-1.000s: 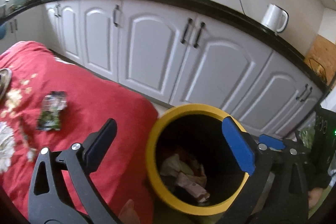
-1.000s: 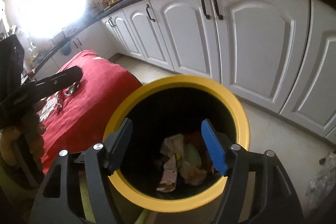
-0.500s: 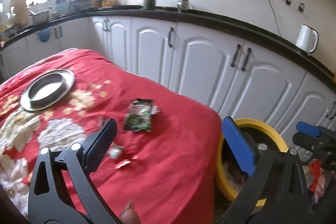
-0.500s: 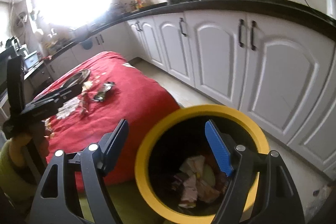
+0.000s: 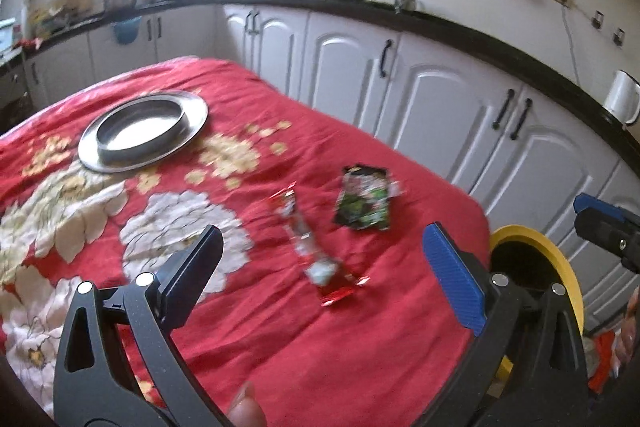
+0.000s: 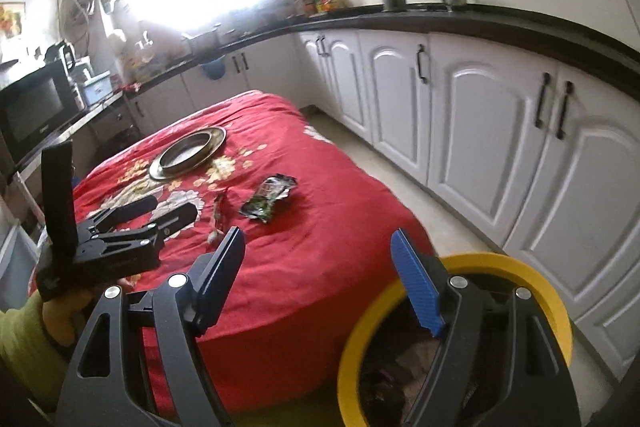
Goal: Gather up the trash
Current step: 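Grasp the green snack bag with the right tool while the left tool grasps the red candy tube, then carry the green snack bag and red candy tube over the yellow bin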
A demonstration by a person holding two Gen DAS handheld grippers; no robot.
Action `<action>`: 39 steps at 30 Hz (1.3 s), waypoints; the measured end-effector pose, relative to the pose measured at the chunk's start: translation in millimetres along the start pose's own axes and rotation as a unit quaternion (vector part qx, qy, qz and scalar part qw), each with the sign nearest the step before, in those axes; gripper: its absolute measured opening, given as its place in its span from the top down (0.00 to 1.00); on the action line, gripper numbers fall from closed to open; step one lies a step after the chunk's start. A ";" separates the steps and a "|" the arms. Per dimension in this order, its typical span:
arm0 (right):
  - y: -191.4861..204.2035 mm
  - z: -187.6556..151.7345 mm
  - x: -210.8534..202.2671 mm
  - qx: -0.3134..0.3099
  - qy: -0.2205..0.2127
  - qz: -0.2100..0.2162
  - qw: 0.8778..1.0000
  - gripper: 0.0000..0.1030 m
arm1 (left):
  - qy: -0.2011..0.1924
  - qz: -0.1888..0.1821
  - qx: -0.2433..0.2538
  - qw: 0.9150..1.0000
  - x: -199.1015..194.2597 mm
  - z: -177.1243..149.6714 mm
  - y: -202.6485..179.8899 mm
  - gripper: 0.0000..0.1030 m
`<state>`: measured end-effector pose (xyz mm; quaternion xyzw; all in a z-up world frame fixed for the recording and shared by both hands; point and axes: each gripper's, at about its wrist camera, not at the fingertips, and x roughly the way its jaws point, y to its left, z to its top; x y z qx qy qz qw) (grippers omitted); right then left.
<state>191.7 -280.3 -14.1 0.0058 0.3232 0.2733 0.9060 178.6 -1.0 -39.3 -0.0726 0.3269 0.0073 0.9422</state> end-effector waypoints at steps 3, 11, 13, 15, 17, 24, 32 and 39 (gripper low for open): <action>7.6 9.7 18.1 -0.006 0.012 0.010 1.000 0.29 | 0.017 -0.004 -0.013 1.000 7.8 -3.2 10.5 0.11; 20.8 31.1 85.3 -0.022 0.067 0.034 0.997 0.37 | 0.060 -0.034 -0.044 0.997 30.8 -10.7 24.8 0.32; 22.4 33.6 101.6 -0.019 0.081 0.042 0.996 0.41 | 0.074 -0.051 -0.054 0.995 38.4 -12.9 24.9 0.41; 22.0 36.4 118.9 -0.012 0.096 0.046 0.994 0.42 | 0.082 -0.060 -0.059 0.993 43.9 -14.5 23.4 0.43; 21.9 38.7 135.0 -0.007 0.108 0.045 0.993 0.45 | 0.087 -0.068 -0.061 0.992 48.6 -16.1 21.4 0.44; 29.1 40.2 179.4 0.002 0.141 0.050 0.989 0.48 | 0.094 -0.074 -0.059 0.991 57.4 -18.0 18.7 0.50; 28.0 28.5 201.5 0.030 0.161 0.079 0.983 0.87 | 0.096 -0.075 -0.058 0.991 61.5 -19.7 20.9 0.60; 26.1 24.3 176.1 0.030 0.137 0.078 0.987 0.91 | 0.105 -0.084 -0.052 0.990 61.9 -21.7 19.6 0.83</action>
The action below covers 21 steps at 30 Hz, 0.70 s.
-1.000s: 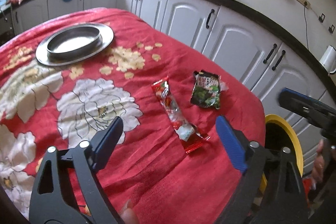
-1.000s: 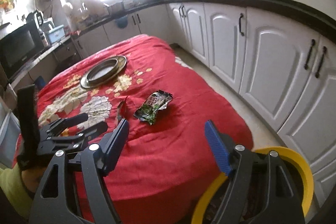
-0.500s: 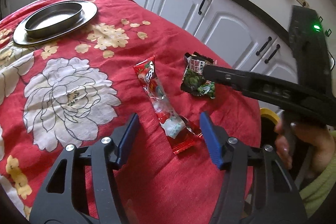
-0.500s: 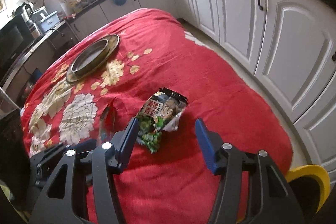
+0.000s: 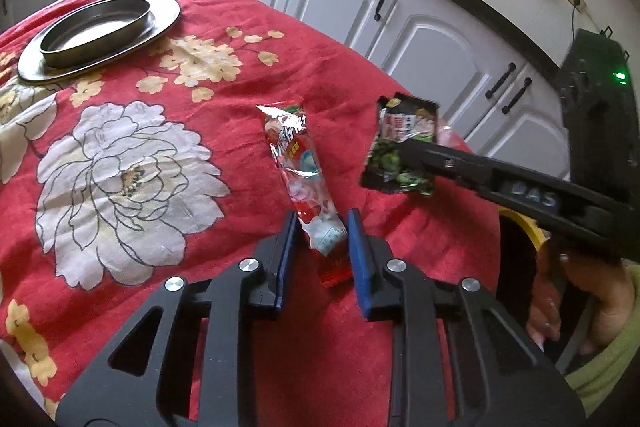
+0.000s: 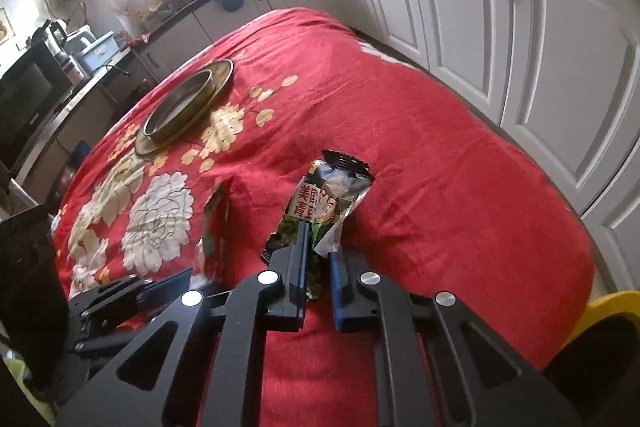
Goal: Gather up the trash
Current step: 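Carry the green snack bag and red candy tube over the yellow bin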
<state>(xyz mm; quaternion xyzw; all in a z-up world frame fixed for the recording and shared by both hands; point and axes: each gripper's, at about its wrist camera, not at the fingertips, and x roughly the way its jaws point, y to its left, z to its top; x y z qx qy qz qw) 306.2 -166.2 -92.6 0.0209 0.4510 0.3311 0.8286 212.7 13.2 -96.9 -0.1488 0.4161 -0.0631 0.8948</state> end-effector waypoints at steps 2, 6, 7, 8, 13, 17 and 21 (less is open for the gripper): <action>0.0 -3.1 -9.6 -0.002 -0.008 -0.002 1.000 0.91 | 0.002 -0.005 0.005 1.000 -0.5 -0.5 -2.4 0.85; -1.1 -11.4 -32.8 -0.009 -0.024 -0.007 1.000 0.91 | 0.003 -0.016 0.009 1.000 -4.2 -0.9 -5.8 0.89; -1.3 -14.1 -38.7 -0.011 -0.028 -0.008 1.000 0.91 | 0.002 -0.019 0.010 1.000 -6.0 -1.2 -7.7 0.89; -1.6 -17.5 -45.9 -0.014 -0.032 -0.009 0.999 0.91 | 0.001 -0.022 0.013 1.000 -8.0 -1.3 -9.9 0.89; -6.7 -35.0 -78.6 -0.016 -0.054 -0.016 0.998 0.91 | -0.008 -0.033 0.025 0.999 -17.6 -0.1 -23.3 0.89; -12.3 -50.3 -104.0 -0.011 -0.073 -0.030 0.997 0.91 | -0.016 -0.040 0.036 0.998 -25.4 0.6 -35.9 0.89; -15.7 -62.8 -123.3 -0.016 -0.085 -0.047 0.995 0.91 | -0.021 -0.046 0.046 0.998 -31.6 0.2 -48.5 0.89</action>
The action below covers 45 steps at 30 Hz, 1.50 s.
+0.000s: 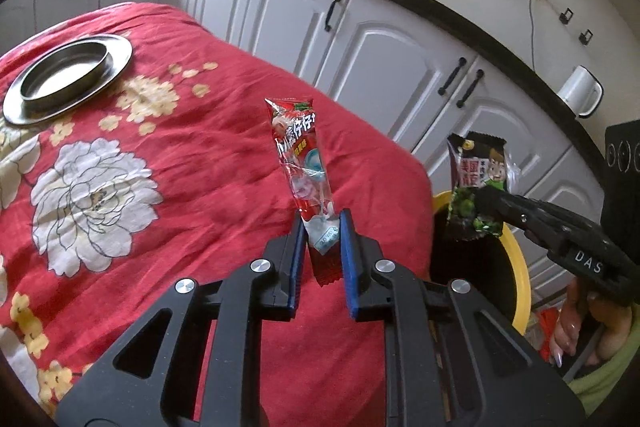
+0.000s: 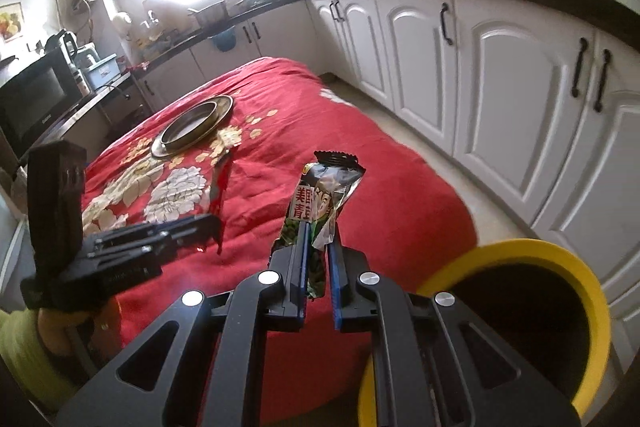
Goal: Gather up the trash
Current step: 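Carry the green snack bag and red candy tube over the yellow bin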
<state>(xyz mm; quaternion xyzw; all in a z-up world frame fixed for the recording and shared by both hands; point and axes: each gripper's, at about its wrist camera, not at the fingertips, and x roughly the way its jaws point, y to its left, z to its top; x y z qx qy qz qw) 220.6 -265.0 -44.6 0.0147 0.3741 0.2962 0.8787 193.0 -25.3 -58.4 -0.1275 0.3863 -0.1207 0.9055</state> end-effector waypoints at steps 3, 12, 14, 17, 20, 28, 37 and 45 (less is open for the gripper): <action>-6.8 -4.7 -16.2 0.003 -0.012 -0.010 1.000 0.91 | -0.003 -0.006 0.012 1.000 -3.5 0.8 -11.2 0.89; -19.8 -15.9 -52.9 0.010 -0.040 -0.037 0.998 0.91 | -0.012 -0.024 0.040 0.999 -11.5 3.0 -40.7 0.89; -23.1 -18.1 -60.4 0.013 -0.046 -0.042 0.998 0.91 | -0.014 -0.028 0.047 0.998 -13.1 3.4 -47.6 0.89; -27.7 -20.8 -68.4 0.019 -0.053 -0.048 0.997 0.91 | -0.016 -0.035 0.058 0.998 -14.9 3.2 -58.1 0.89; -33.6 -24.4 -77.3 0.025 -0.060 -0.056 0.996 0.91 | -0.016 -0.041 0.067 0.997 -15.2 2.8 -66.6 0.89; -50.7 -36.7 -102.0 0.045 -0.075 -0.077 0.993 0.91 | -0.013 -0.054 0.091 0.994 -12.2 -2.0 -89.6 0.89; -67.4 -54.8 -119.0 0.071 -0.081 -0.093 0.990 0.91 | -0.005 -0.069 0.125 0.990 -6.4 -10.7 -116.7 0.89; -79.3 -67.8 -125.1 0.085 -0.078 -0.107 0.988 0.91 | 0.007 -0.081 0.154 0.985 -0.5 -20.8 -139.7 0.89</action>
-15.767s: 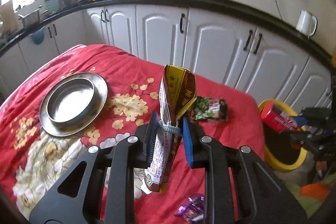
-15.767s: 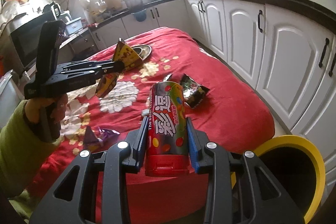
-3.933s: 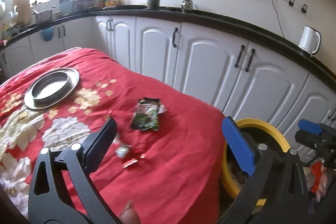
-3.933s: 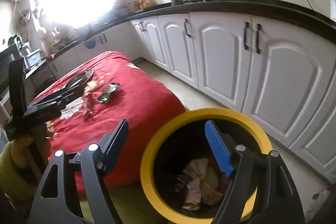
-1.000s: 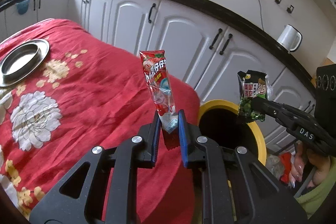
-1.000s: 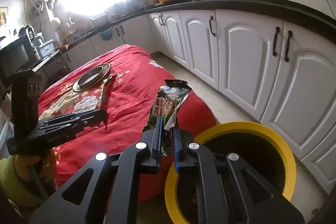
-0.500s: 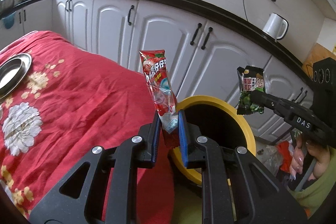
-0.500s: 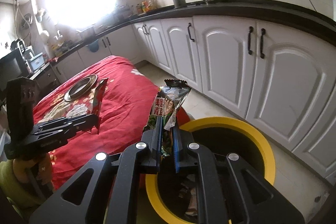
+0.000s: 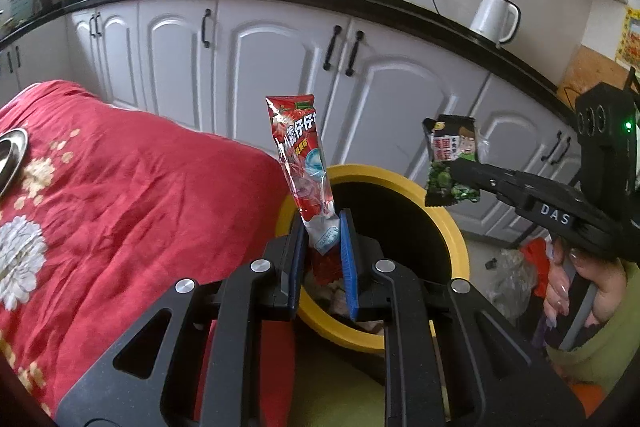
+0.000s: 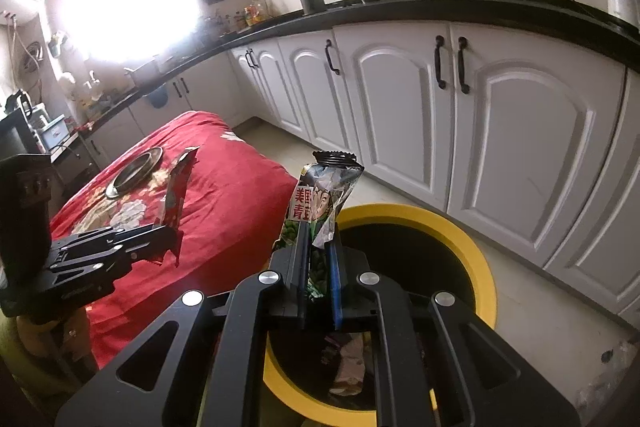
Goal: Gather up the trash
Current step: 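Carry the green snack bag and red candy tube over the yellow bin, then open both tools to drop the bag and tube into the bin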
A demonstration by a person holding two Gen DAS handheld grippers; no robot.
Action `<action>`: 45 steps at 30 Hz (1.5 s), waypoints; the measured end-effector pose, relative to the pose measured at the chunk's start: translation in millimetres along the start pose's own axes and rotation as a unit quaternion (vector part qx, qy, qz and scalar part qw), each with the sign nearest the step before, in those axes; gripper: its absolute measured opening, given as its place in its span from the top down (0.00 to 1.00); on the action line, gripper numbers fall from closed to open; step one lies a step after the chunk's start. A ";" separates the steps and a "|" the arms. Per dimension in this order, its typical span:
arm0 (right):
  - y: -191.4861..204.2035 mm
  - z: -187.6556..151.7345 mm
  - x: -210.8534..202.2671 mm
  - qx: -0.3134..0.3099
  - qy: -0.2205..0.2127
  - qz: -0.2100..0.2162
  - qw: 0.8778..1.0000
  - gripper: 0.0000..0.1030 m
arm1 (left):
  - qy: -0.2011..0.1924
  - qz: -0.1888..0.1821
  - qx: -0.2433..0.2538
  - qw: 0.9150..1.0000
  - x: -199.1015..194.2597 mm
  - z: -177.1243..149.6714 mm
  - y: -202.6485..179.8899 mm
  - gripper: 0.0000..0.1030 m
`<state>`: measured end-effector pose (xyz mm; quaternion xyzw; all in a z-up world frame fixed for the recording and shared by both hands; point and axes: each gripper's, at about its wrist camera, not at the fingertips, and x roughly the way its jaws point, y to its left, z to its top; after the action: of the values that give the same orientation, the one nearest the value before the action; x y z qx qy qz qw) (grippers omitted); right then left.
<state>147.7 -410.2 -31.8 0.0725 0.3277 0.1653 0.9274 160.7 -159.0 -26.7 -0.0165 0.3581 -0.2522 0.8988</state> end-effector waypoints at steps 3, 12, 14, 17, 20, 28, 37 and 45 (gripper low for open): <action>-4.3 -3.8 0.3 0.003 0.005 -0.004 1.000 0.91 | 0.008 -0.005 0.011 1.000 6.0 -2.0 -8.5 0.89; -20.9 -17.7 6.3 0.011 0.026 -0.016 0.999 0.91 | 0.032 -0.017 0.037 0.999 24.7 -10.6 -29.7 0.89; -24.3 -21.5 9.0 0.014 0.035 -0.018 0.999 0.91 | 0.036 -0.020 0.041 0.998 28.8 -11.6 -32.1 0.89; -29.0 -25.4 13.0 0.018 0.043 -0.019 0.999 0.90 | 0.049 -0.023 0.048 0.997 36.5 -14.8 -36.5 0.89; -33.8 -29.3 16.4 0.025 0.049 -0.020 0.998 0.90 | 0.059 -0.025 0.053 0.997 44.9 -18.2 -39.5 0.89; -42.1 -35.9 25.7 0.038 0.064 -0.019 0.997 0.90 | 0.086 -0.029 0.069 0.993 67.6 -24.1 -44.6 0.88; -55.9 -41.4 26.7 0.061 0.062 -0.026 0.996 0.70 | 0.100 -0.018 0.071 0.992 84.5 -22.0 -43.0 0.69; -59.3 -38.5 21.8 0.068 0.049 -0.036 0.996 0.51 | 0.095 0.001 0.043 0.995 80.6 -17.8 -28.5 0.29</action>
<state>154.6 -456.9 -88.8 0.1153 0.3855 0.1130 0.9085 186.2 -218.7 -85.2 0.0466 0.4304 -0.2665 0.8612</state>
